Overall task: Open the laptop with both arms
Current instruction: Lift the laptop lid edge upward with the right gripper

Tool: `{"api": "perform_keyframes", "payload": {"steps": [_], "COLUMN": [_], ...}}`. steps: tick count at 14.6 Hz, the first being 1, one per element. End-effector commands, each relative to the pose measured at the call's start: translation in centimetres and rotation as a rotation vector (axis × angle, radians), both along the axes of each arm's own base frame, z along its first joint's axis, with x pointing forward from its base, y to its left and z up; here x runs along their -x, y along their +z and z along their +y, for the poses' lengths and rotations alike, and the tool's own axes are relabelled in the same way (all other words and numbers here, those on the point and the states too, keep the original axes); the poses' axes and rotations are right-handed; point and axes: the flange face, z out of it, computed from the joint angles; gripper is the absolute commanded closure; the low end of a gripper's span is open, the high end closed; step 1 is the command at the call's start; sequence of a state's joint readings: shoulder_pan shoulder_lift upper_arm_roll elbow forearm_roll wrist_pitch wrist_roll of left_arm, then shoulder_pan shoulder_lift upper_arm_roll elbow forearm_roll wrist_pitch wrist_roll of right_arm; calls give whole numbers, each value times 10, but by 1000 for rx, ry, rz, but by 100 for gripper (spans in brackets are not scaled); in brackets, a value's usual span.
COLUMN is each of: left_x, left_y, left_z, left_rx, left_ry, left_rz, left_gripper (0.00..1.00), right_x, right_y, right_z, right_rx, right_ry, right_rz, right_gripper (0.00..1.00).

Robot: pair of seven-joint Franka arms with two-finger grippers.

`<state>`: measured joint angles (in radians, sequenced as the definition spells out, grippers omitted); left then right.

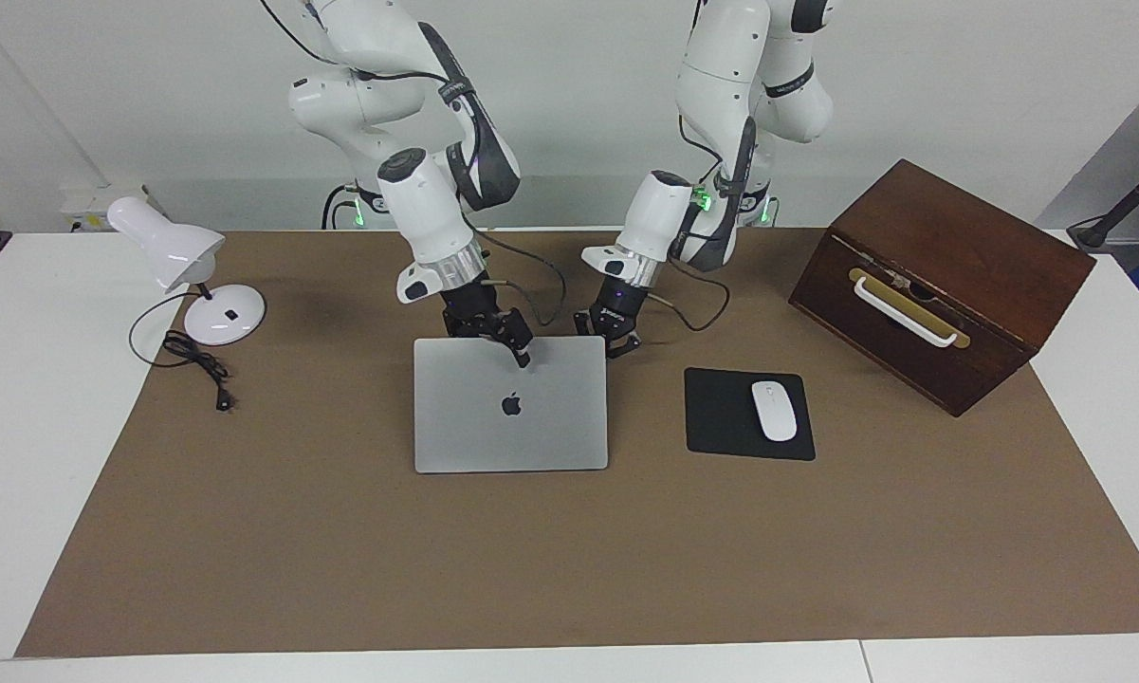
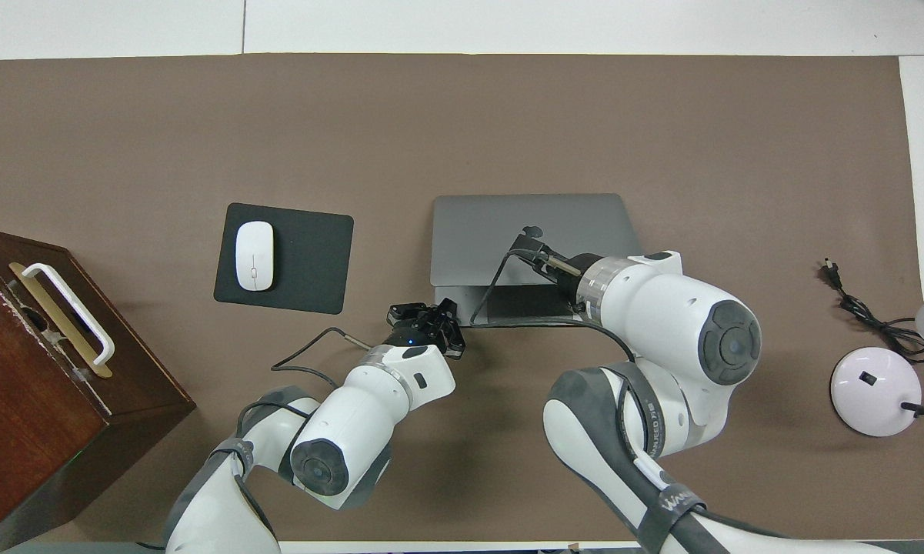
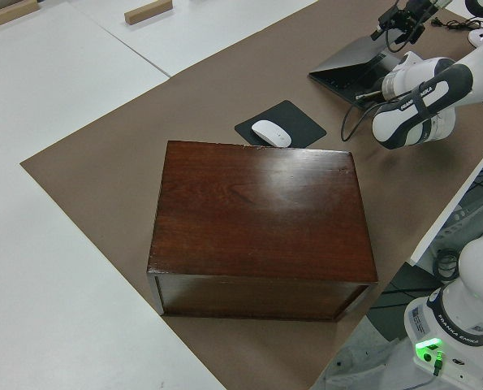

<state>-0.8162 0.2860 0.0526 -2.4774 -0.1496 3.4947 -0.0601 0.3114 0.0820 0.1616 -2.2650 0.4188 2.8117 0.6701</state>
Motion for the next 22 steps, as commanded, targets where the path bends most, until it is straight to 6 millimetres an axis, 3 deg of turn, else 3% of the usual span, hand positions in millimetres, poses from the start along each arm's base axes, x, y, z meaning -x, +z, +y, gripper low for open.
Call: {"api": "perform_keyframes", "payload": {"steps": [1, 9, 22], "left_x": [-8, -7, -7], "left_y": [-34, -35, -38], "left_z": [9, 10, 10], "left_rx": [-53, -56, -58], "left_ry": [10, 9, 9], "left_rz": [28, 31, 33], "left_gripper": [100, 100, 100], "right_x": [-26, -50, -127], "right_y": [5, 24, 80], "right_z": [1, 4, -20], "right_rx": [-16, -23, -36], "right_ry": [3, 31, 48], "right_rz": [-47, -109, -282], "right_gripper": [0, 0, 0]}}
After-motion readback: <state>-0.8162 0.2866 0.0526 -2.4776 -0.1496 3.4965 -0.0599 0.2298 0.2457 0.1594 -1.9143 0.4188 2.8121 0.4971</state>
